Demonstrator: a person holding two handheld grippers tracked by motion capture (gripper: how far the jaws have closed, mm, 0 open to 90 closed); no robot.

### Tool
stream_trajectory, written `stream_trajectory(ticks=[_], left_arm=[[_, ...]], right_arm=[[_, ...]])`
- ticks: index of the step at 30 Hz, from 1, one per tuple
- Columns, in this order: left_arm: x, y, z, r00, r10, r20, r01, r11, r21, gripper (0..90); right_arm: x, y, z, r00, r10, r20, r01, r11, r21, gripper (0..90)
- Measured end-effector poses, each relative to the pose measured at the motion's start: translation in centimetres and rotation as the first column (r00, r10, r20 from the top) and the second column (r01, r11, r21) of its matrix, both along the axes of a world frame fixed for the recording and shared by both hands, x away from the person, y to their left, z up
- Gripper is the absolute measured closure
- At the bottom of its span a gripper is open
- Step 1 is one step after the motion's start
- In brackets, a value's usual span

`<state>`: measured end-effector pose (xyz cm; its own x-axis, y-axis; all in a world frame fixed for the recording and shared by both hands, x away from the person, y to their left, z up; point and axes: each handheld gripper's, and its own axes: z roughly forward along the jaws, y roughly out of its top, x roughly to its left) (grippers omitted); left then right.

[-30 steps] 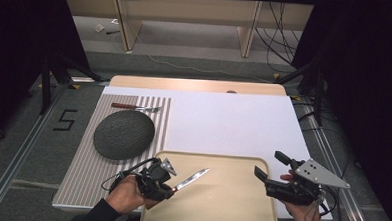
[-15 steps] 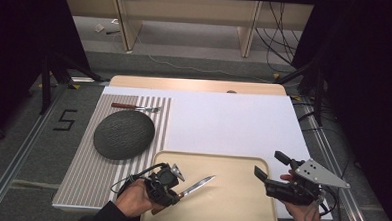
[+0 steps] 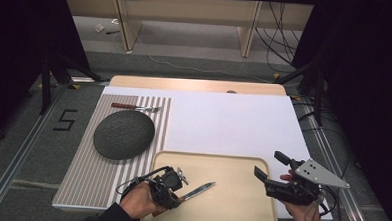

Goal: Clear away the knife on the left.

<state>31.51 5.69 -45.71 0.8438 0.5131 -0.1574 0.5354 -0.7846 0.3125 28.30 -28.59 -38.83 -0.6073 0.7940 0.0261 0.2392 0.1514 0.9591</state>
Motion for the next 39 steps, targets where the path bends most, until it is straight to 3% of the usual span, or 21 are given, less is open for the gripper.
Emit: stream_trajectory(ticks=[5,8,11,16,20,24,27,32,39], left_arm=[[-0.1,0.0,0.0,0.9998,-0.018,0.002,0.018,0.9998,0.002,74.4],[-0.1,0.0,0.4,0.9993,-0.016,0.033,0.016,0.9996,-0.023,60.7],[-0.1,0.1,0.7,0.9976,-0.016,0.067,0.02,0.9982,-0.056,40.4],[-0.1,0.1,1.1,0.9927,0.002,0.121,0.011,0.9947,-0.102,29.7],[-0.4,-0.2,1.5,0.9899,-0.003,0.142,0.023,0.99,-0.139,27.2],[-0.6,-0.6,1.9,0.9841,-0.015,0.177,0.044,0.9858,-0.162,29.3],[-0.6,-0.8,1.9,0.986,-0.012,0.166,0.043,0.9817,-0.186,42.5],[-0.5,-1.6,1.5,0.9887,-0.048,0.142,0.07,0.9858,-0.153,59.7],[-0.3,-2.4,1.0,0.9887,-0.083,0.125,0.099,0.9863,-0.132,74.6]], right_arm=[[0.0,0.0,0.0,1.0,0.0,0.0,0.0,1.0,0.0,18.4],[0.0,0.0,0.0,1.0,0.0,0.001,0.0,1.0,0.003,18.4],[0.0,0.0,0.0,1.0,0.001,0.002,-0.001,1.0,0.003,18.4],[0.0,0.0,0.0,1.0,0.001,0.001,-0.001,1.0,0.002,18.4],[0.0,0.0,0.0,1.0,0.001,-0.001,-0.001,1.0,-0.002,18.4],[0.0,0.0,0.0,1.0,0.001,-0.002,-0.001,1.0,-0.002,18.4],[0.0,0.0,0.0,1.0,0.002,0.0,-0.002,1.0,-0.003,18.8],[0.0,0.0,0.0,1.0,0.003,0.002,-0.003,1.0,-0.002,18.8],[0.0,0.0,0.0,1.0,0.003,-0.001,-0.003,1.0,-0.005,18.9]])
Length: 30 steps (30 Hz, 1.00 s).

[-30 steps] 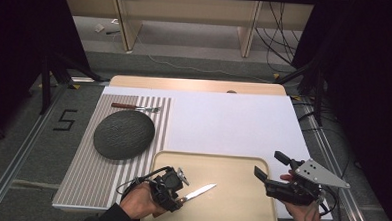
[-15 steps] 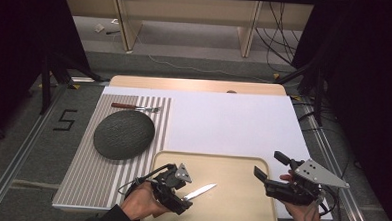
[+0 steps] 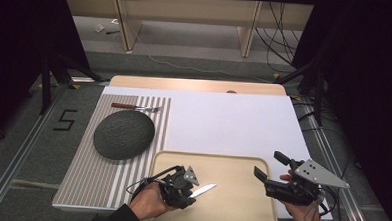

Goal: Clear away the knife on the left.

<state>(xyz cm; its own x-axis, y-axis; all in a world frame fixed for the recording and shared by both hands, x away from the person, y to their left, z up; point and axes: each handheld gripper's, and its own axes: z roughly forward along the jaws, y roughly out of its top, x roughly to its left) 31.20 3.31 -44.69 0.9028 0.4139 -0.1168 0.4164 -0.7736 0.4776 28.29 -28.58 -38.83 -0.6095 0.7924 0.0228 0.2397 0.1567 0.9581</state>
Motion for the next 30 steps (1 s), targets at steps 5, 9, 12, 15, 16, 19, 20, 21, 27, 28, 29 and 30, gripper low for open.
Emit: stream_trajectory(ticks=[5,9,12,15,16,19,20,21,27,28,29,30], left_arm=[[0.0,-0.7,-0.4,0.9997,-0.026,0.001,0.026,0.9992,0.031,83.8],[0.1,-1.1,-0.7,0.9991,-0.043,0.003,0.043,0.998,0.047,88.8],[0.2,-1.4,-1.0,0.999,-0.044,0.006,0.043,0.9967,0.068,89.4],[0.4,-1.4,-1.2,0.9993,-0.036,0.01,0.035,0.9954,0.089,89.5],[0.5,-1.3,-1.2,0.9994,-0.034,0.008,0.033,0.9953,0.091,89.5],[0.7,-1.1,-1.2,0.9998,-0.02,0.009,0.019,0.9956,0.092,89.5],[0.8,-1.0,-1.2,0.9998,-0.019,0.007,0.018,0.9953,0.095,89.5],[0.8,-1.0,-1.2,0.9998,-0.017,0.002,0.017,0.9953,0.096,89.5],[0.9,-0.3,-1.2,0.9999,-0.009,-0.013,0.01,0.9928,0.119,89.4],[0.9,-0.1,-1.1,0.9998,-0.009,-0.017,0.011,0.9921,0.125,89.4],[0.9,0.0,-1.1,0.9997,-0.002,-0.023,0.005,0.9922,0.125,89.4],[0.9,0.1,-1.1,0.9997,-0.002,-0.026,0.006,0.9918,0.128,89.4]], right_arm=[[0.0,0.0,0.0,1.0,0.002,0.003,-0.002,1.0,0.003,18.9],[0.0,0.0,0.0,1.0,0.002,0.003,-0.002,1.0,0.003,18.9],[0.0,0.0,0.0,1.0,0.002,0.003,-0.002,1.0,0.003,18.9],[0.0,0.0,0.0,1.0,0.002,0.003,-0.002,1.0,0.003,18.9],[0.0,0.0,0.0,1.0,0.002,0.003,-0.002,1.0,0.003,19.0],[0.0,0.0,0.0,1.0,0.003,0.004,-0.003,1.0,0.002,19.0],[0.0,0.0,0.0,1.0,0.002,0.003,-0.002,1.0,0.002,19.0],[0.0,0.0,0.0,1.0,0.002,0.003,-0.002,1.0,0.002,19.0],[0.0,0.0,0.0,1.0,0.002,0.0,-0.002,1.0,0.001,19.0],[0.0,0.0,0.0,1.0,0.002,0.0,-0.002,1.0,0.001,19.0],[0.0,0.0,0.0,1.0,0.002,0.0,-0.002,1.0,0.002,19.0],[0.0,0.0,0.0,1.0,0.003,-0.002,-0.003,1.0,0.0,19.0]])
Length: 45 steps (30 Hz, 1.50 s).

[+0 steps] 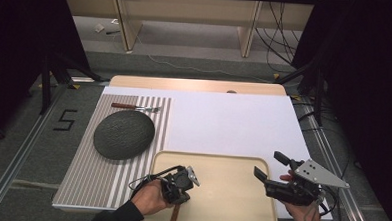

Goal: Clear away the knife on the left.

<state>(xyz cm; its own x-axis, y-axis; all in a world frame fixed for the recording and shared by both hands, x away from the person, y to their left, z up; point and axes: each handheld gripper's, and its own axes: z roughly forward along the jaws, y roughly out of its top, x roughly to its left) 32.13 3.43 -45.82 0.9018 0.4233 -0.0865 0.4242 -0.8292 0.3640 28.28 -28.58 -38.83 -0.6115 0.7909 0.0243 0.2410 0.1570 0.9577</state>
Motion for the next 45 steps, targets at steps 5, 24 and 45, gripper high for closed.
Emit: stream_trajectory(ticks=[5,24,45], left_arm=[[0.0,0.6,0.0,0.9999,0.003,-0.017,-0.002,0.9999,0.014,89.4],[0.5,2.3,0.2,0.9967,-0.022,-0.078,0.027,0.9972,0.07,89.3],[0.8,4.9,0.4,0.9943,-0.004,-0.107,0.019,0.9899,0.141,89.4]], right_arm=[[0.0,0.0,0.0,1.0,0.0,0.002,0.0,1.0,0.002,19.0],[0.0,0.0,0.0,1.0,-0.001,-0.001,0.001,1.0,0.001,19.1],[0.0,0.0,0.0,1.0,-0.004,-0.001,0.004,1.0,-0.002,19.3]])
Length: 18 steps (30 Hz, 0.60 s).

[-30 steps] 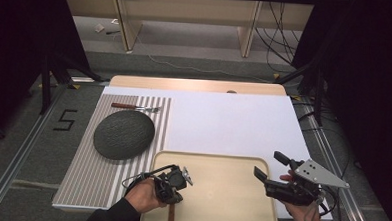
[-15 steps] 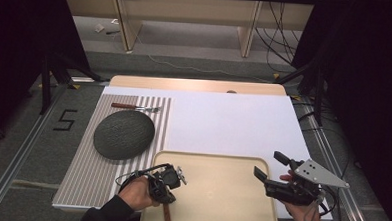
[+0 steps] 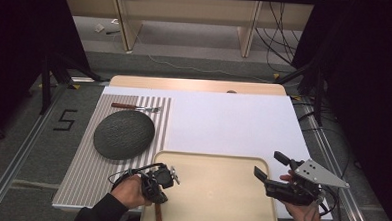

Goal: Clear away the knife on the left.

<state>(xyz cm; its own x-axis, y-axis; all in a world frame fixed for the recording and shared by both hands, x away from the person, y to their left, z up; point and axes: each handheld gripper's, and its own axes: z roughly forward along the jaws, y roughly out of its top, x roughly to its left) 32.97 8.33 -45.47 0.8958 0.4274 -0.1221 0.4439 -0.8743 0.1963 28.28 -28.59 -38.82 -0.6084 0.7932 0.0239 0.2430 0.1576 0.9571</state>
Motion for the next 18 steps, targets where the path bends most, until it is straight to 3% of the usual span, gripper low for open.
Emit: stream_trajectory(ticks=[8,11,12,13,18], left_arm=[[0.4,1.2,0.0,0.9993,0.037,0.007,-0.036,0.9993,-0.004,89.4],[0.4,1.3,0.0,0.9993,0.037,0.006,-0.037,0.9993,-0.005,89.4],[0.6,1.3,-0.2,0.9999,0.01,0.009,-0.009,0.9997,-0.021,89.4],[0.4,1.3,0.0,0.9993,0.038,0.006,-0.038,0.9993,-0.006,89.4],[0.5,1.4,0.0,0.9985,0.053,0.014,-0.053,0.9985,-0.015,88.8]], right_arm=[[0.0,0.0,0.0,1.0,0.001,0.002,-0.001,1.0,0.002,19.3],[0.0,0.0,0.0,1.0,0.001,0.003,-0.001,1.0,0.002,19.3],[0.0,0.0,0.0,1.0,0.001,0.002,-0.001,1.0,0.003,19.3],[0.0,0.0,0.0,1.0,0.001,0.002,-0.001,1.0,0.003,19.3],[0.0,0.0,0.0,1.0,0.001,0.003,-0.001,1.0,0.003,19.3]])
